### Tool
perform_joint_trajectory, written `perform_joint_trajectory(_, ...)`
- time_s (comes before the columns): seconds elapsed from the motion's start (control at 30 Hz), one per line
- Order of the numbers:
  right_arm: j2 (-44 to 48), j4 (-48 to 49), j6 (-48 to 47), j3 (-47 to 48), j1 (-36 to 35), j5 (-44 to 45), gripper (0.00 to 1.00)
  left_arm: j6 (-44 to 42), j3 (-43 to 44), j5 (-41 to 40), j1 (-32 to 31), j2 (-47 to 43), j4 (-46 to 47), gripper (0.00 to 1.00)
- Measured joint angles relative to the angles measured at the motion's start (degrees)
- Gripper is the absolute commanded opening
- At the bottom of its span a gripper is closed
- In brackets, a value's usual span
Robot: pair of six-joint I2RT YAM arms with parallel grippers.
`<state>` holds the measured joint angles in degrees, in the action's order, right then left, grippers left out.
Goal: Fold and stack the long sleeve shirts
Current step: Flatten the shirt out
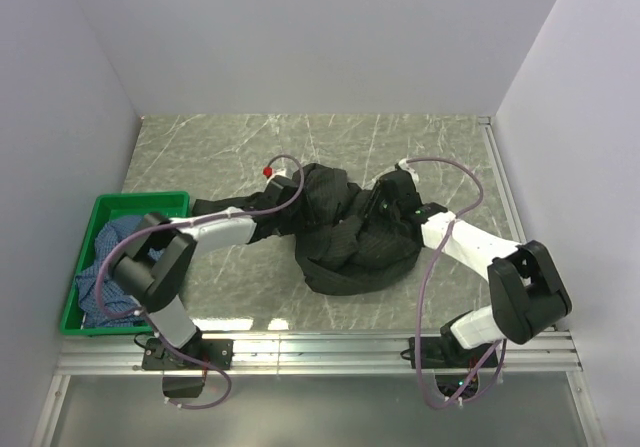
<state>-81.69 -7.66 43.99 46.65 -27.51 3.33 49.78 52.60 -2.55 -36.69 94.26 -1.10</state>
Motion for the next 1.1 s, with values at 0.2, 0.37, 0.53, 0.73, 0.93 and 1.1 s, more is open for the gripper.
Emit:
perform_joint_trajectory(0.2,2.32,-1.05,-1.07,-0.02,1.42,3.85,0.00,1.03,0.04,-0.04,-0.33,3.98,-0.44,0.29)
perform_joint_trajectory(0.37,12.90,-4.98,-4.17,-0.22,6.69,9.60,0.00,0.26,0.04,-3.02,0.09,0.96,-2.19,0.09)
perform_joint_trajectory(0.53,25.51,-6.58,-8.92,-0.26,8.07,14.21,0.00,-2.38,1.20,-7.58,1.92,-7.23,-6.08,0.02)
perform_joint_trajectory(0.73,32.52,-10.01,-13.68,1.84,8.17,17.44,0.00,-7.65,7.28,-13.86,3.06,-17.07,-8.59,0.01)
perform_joint_trajectory(0.93,33.59,-12.11,-17.14,8.72,8.22,17.49,0.00,-12.46,9.03,-15.39,3.65,-26.64,-8.70,0.01)
perform_joint_trajectory(1.1,31.36,-14.05,-20.55,17.35,8.28,10.10,0.00,-16.72,15.08,-15.37,3.74,-29.90,-11.54,0.00)
